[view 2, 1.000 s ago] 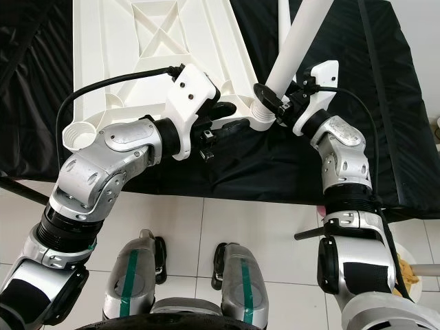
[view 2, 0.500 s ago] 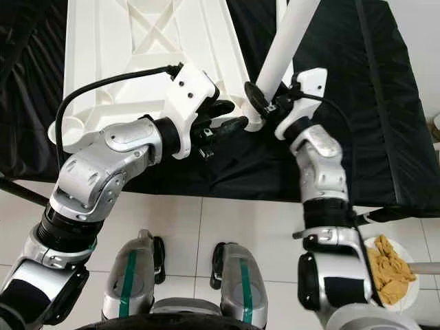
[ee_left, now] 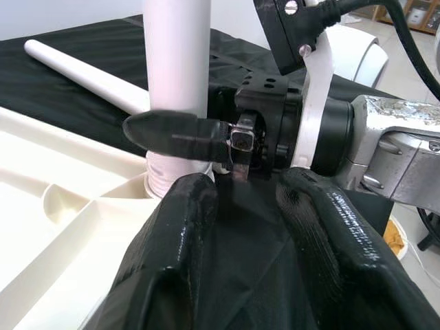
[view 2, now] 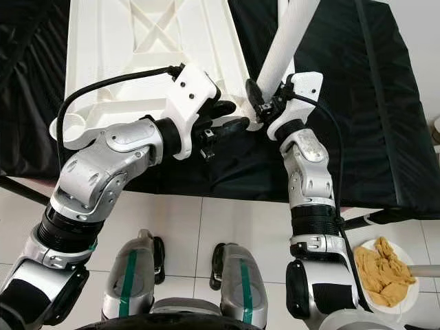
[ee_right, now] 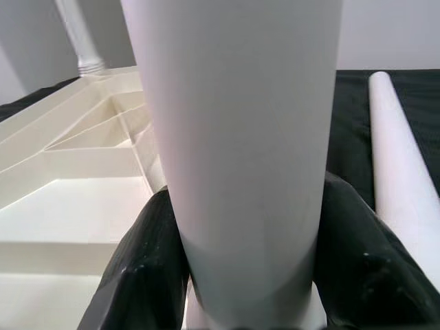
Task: Building children table
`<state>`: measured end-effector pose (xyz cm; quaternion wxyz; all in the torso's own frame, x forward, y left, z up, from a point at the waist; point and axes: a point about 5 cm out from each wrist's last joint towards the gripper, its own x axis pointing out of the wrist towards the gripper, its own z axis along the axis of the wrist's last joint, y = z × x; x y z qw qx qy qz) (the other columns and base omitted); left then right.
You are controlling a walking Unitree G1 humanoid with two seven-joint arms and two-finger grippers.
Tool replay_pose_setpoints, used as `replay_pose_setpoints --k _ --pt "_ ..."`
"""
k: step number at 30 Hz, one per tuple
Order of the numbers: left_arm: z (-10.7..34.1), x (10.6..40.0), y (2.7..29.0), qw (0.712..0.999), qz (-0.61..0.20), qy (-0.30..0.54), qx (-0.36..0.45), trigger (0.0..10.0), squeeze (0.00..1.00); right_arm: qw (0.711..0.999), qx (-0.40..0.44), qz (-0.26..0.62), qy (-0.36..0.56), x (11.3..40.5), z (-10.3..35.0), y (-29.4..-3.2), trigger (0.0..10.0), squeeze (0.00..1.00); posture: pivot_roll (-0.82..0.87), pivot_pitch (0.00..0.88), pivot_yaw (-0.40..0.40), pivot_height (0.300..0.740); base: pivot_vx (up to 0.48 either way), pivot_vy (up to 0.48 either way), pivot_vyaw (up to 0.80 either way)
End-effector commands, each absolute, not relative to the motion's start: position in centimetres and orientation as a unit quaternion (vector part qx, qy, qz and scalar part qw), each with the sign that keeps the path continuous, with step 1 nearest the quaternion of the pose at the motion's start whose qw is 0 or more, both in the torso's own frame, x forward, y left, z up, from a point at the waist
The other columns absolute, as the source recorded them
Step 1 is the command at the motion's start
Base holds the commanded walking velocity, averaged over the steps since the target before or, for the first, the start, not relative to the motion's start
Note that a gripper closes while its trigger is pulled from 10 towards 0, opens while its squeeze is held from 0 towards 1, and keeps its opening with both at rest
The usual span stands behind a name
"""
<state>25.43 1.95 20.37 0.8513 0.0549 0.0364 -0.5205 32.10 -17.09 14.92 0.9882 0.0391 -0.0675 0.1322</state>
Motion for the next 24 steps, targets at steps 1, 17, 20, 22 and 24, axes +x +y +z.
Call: replay_pose_setpoints --k 1,17,20,22,24 --pt "20.3 25.3 1.6 0.846 -0.529 0.036 0.055 10.0 0.0 0.991 0.056 0.093 -0.079 32.2 15.5 -18.2 10.0 0.0 0.06 0.002 -0.074 0.74 0.0 0.0 0.0" --pt "20.2 25.1 1.6 0.845 -0.531 0.041 0.051 10.0 0.0 0.994 0.053 -0.071 -0.059 31.1 14.1 -18.2 10.0 0.0 0.06 0.027 -0.074 0.74 0.0 0.0 0.0" --pt "20.2 25.0 1.6 0.846 -0.53 0.043 0.05 10.0 0.0 0.993 0.054 -0.094 -0.051 30.5 13.7 -16.8 10.0 0.0 0.06 0.036 -0.074 0.74 0.0 0.0 0.0" --pt "20.2 25.1 1.6 0.846 -0.529 0.043 0.049 10.0 0.0 0.993 0.062 -0.092 -0.05 30.5 13.7 -16.4 10.0 0.0 0.06 0.039 -0.075 0.74 0.0 0.0 0.0" --pt "20.2 25.1 1.6 0.847 -0.528 0.043 0.049 10.0 0.0 0.993 0.063 -0.092 -0.049 30.5 13.7 -16.4 10.0 0.0 0.06 0.039 -0.075 0.74 0.0 0.0 0.0"
